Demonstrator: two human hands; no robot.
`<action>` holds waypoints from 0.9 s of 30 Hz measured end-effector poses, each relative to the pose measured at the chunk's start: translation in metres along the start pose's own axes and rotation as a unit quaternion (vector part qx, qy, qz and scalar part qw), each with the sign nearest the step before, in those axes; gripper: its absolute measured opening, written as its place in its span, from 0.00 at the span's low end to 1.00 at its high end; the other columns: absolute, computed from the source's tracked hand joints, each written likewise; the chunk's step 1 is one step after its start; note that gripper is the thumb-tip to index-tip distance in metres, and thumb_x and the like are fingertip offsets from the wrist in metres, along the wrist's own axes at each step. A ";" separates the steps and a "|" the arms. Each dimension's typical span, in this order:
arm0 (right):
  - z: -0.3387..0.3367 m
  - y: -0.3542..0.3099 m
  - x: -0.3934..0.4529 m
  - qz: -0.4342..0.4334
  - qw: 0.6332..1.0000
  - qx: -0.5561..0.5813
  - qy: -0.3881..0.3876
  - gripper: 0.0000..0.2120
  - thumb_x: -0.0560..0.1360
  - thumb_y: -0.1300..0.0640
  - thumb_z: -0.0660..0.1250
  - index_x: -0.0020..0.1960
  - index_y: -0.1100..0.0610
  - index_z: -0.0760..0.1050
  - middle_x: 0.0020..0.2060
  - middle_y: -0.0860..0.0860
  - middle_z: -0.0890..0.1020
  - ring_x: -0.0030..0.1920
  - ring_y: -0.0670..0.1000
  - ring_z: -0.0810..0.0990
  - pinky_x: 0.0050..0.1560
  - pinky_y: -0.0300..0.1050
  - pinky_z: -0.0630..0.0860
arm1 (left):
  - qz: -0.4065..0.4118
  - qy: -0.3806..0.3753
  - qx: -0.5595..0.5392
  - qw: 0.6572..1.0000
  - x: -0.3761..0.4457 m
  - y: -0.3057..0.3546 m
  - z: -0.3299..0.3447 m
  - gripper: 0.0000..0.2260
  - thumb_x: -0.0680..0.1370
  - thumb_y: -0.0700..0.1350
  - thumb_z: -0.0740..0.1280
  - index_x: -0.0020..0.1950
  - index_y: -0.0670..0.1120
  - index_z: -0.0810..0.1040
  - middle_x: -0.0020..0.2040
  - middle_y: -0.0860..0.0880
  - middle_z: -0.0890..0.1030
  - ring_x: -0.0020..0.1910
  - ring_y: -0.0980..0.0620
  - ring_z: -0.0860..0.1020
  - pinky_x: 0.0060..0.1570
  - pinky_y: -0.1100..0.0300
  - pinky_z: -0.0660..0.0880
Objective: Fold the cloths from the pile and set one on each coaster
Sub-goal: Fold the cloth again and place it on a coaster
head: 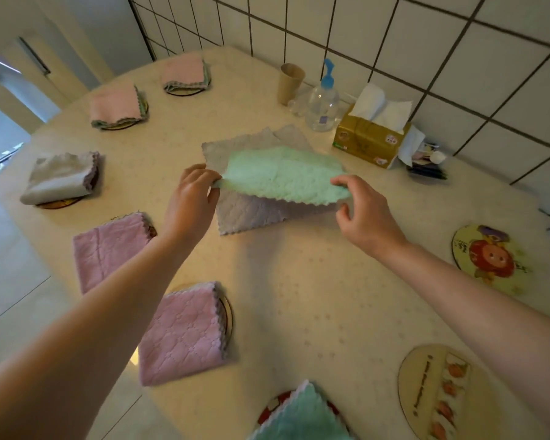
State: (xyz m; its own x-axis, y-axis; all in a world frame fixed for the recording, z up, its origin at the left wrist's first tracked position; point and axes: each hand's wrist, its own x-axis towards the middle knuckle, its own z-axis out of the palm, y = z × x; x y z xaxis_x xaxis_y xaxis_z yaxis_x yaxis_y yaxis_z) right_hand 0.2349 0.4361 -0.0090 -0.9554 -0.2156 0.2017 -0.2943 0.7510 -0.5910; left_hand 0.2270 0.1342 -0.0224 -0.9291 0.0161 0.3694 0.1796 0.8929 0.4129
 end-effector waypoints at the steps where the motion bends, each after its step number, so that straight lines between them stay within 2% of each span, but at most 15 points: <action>1: -0.008 0.005 -0.014 -0.015 1.000 -0.013 0.001 0.20 0.73 0.67 0.62 0.65 0.57 0.69 0.61 0.53 0.75 0.60 0.53 0.75 0.57 0.45 0.72 | 0.025 0.000 0.012 1.000 -0.015 0.010 -0.004 0.10 0.76 0.35 0.67 0.56 0.36 0.80 0.55 0.40 0.81 0.63 0.41 0.73 0.60 0.50 0.71; 4: -0.026 0.024 -0.060 -0.060 0.997 -0.037 0.005 0.20 0.72 0.71 0.64 0.62 0.59 0.73 0.59 0.55 0.78 0.58 0.54 0.77 0.58 0.41 0.70 | 0.050 -0.012 0.023 0.998 -0.066 0.034 -0.006 0.08 0.74 0.33 0.68 0.53 0.36 0.81 0.52 0.41 0.83 0.61 0.40 0.75 0.58 0.50 0.74; 7: -0.042 0.042 -0.121 -0.072 0.997 -0.019 -0.026 0.15 0.73 0.71 0.65 0.58 0.61 0.77 0.56 0.54 0.81 0.57 0.52 0.79 0.62 0.37 0.69 | 0.057 -0.052 0.003 0.997 -0.130 0.062 -0.002 0.07 0.73 0.33 0.69 0.51 0.37 0.82 0.50 0.41 0.83 0.58 0.42 0.77 0.55 0.49 0.77; 11: -0.055 0.065 -0.200 -0.071 0.994 -0.033 -0.076 0.12 0.72 0.68 0.68 0.54 0.59 0.80 0.50 0.51 0.82 0.55 0.50 0.78 0.56 0.45 0.76 | 0.055 -0.126 0.015 0.990 -0.211 0.100 0.002 0.06 0.73 0.36 0.71 0.50 0.41 0.83 0.50 0.44 0.83 0.56 0.46 0.79 0.50 0.50 0.79; 14: -0.063 0.076 -0.243 -0.070 0.991 -0.054 -0.098 0.13 0.68 0.70 0.71 0.50 0.57 0.81 0.46 0.51 0.82 0.52 0.51 0.78 0.51 0.47 0.78 | 0.034 -0.159 0.012 0.987 -0.253 0.123 0.002 0.06 0.73 0.38 0.71 0.50 0.42 0.83 0.50 0.46 0.82 0.54 0.48 0.79 0.50 0.55 0.79; 17: -0.065 0.084 -0.270 -0.054 0.990 -0.058 -0.119 0.14 0.67 0.71 0.71 0.49 0.58 0.82 0.50 0.54 0.82 0.56 0.53 0.78 0.56 0.50 0.76 | 0.033 -0.180 0.007 0.983 -0.276 0.136 -0.001 0.06 0.73 0.39 0.72 0.49 0.43 0.83 0.47 0.46 0.83 0.50 0.48 0.80 0.46 0.56 0.79; 19: -0.063 0.087 -0.282 -0.035 0.988 -0.034 -0.149 0.13 0.68 0.70 0.69 0.50 0.58 0.81 0.53 0.53 0.82 0.57 0.49 0.77 0.60 0.46 0.73 | 0.033 -0.205 0.003 0.978 -0.285 0.138 -0.005 0.06 0.73 0.40 0.72 0.49 0.44 0.83 0.46 0.48 0.83 0.49 0.49 0.80 0.46 0.56 0.79; 20: -0.066 0.090 -0.287 -0.018 0.985 -0.015 -0.172 0.13 0.70 0.69 0.68 0.51 0.58 0.81 0.51 0.51 0.82 0.54 0.44 0.77 0.58 0.42 0.73 | 0.030 -0.218 0.002 0.975 -0.288 0.141 -0.005 0.06 0.73 0.40 0.72 0.49 0.45 0.83 0.45 0.49 0.83 0.48 0.50 0.80 0.46 0.57 0.79; 22: -0.068 0.087 -0.289 0.011 0.978 0.010 -0.210 0.11 0.71 0.67 0.67 0.50 0.55 0.80 0.43 0.46 0.82 0.41 0.36 0.77 0.45 0.35 0.75 | -0.007 -0.240 -0.021 0.970 -0.288 0.138 -0.008 0.06 0.73 0.40 0.72 0.49 0.47 0.83 0.44 0.53 0.82 0.46 0.56 0.78 0.47 0.62 0.77; 24: -0.069 0.088 -0.281 0.041 0.975 0.038 -0.214 0.09 0.72 0.65 0.66 0.46 0.51 0.79 0.36 0.44 0.80 0.35 0.42 0.77 0.33 0.39 0.74 | -0.082 -0.261 -0.066 0.959 -0.276 0.135 -0.009 0.05 0.74 0.41 0.71 0.48 0.49 0.83 0.42 0.55 0.82 0.41 0.62 0.77 0.44 0.68 0.74; 26: -0.068 0.088 -0.267 0.064 0.979 0.065 -0.182 0.08 0.73 0.64 0.66 0.44 0.51 0.78 0.33 0.45 0.80 0.35 0.46 0.78 0.31 0.42 0.75 | -0.153 -0.264 -0.110 0.946 -0.259 0.133 -0.006 0.04 0.74 0.41 0.71 0.45 0.50 0.81 0.40 0.55 0.82 0.37 0.61 0.79 0.40 0.65 0.75; 27: -0.068 0.088 -0.258 0.085 0.980 0.082 -0.160 0.08 0.73 0.64 0.66 0.44 0.52 0.79 0.33 0.45 0.80 0.35 0.45 0.78 0.30 0.39 0.74 | -0.188 -0.256 -0.138 0.938 -0.249 0.131 -0.003 0.04 0.73 0.41 0.71 0.45 0.50 0.81 0.39 0.54 0.83 0.37 0.59 0.79 0.40 0.62 0.76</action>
State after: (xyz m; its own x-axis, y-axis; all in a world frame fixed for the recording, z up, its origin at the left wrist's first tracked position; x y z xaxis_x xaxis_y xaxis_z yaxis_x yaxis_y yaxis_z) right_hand 0.4570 0.5998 -0.0601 -0.9417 -0.3007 -0.1511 -0.1047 0.6885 -0.7177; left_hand 0.4827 0.2461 -0.0579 -0.9643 -0.0001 -0.2648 -0.1813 0.7289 0.6601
